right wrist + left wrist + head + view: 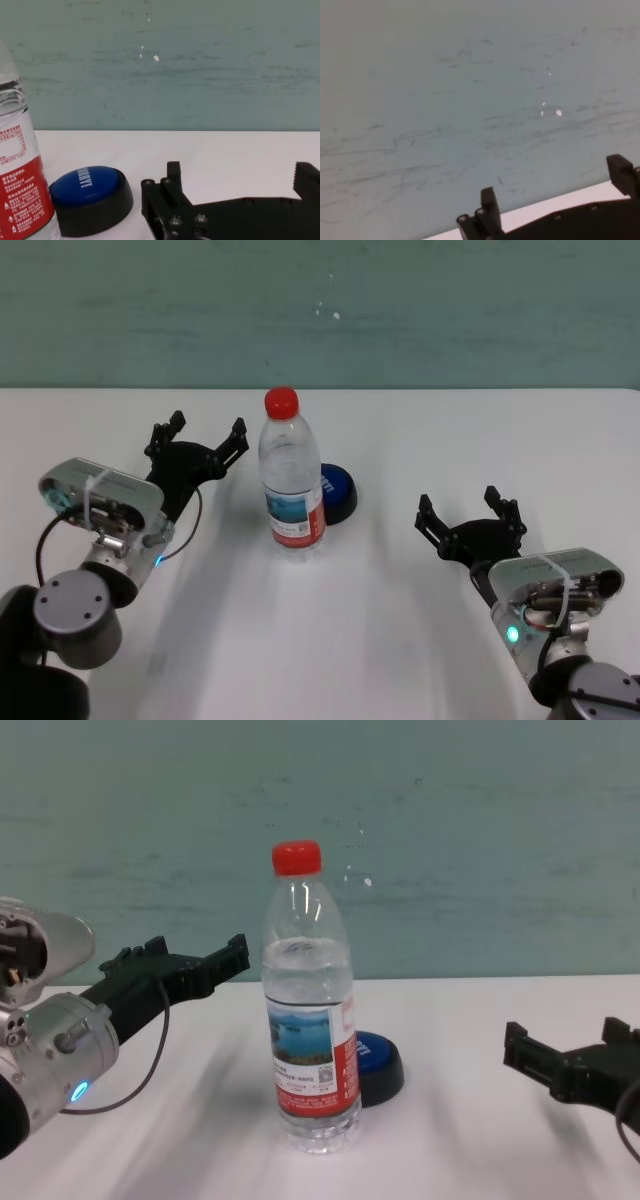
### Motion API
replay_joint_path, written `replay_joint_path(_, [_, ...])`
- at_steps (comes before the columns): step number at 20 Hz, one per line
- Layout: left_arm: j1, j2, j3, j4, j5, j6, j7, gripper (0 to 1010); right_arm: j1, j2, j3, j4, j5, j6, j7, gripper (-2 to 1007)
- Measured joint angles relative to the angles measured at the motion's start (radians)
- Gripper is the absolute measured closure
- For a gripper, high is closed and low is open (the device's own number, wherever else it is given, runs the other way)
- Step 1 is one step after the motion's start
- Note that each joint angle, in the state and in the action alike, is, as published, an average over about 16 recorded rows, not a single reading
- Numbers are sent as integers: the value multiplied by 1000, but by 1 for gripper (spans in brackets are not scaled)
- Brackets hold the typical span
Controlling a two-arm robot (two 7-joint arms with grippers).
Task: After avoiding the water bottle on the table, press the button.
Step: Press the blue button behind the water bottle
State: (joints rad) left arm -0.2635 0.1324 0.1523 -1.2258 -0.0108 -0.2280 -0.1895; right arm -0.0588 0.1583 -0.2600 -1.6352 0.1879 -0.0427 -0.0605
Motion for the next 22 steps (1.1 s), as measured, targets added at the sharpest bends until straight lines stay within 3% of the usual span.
replay_joint_path(22, [-40,7,28,45,0,-16,-13,0,0,0,0,0,0,0,0,1])
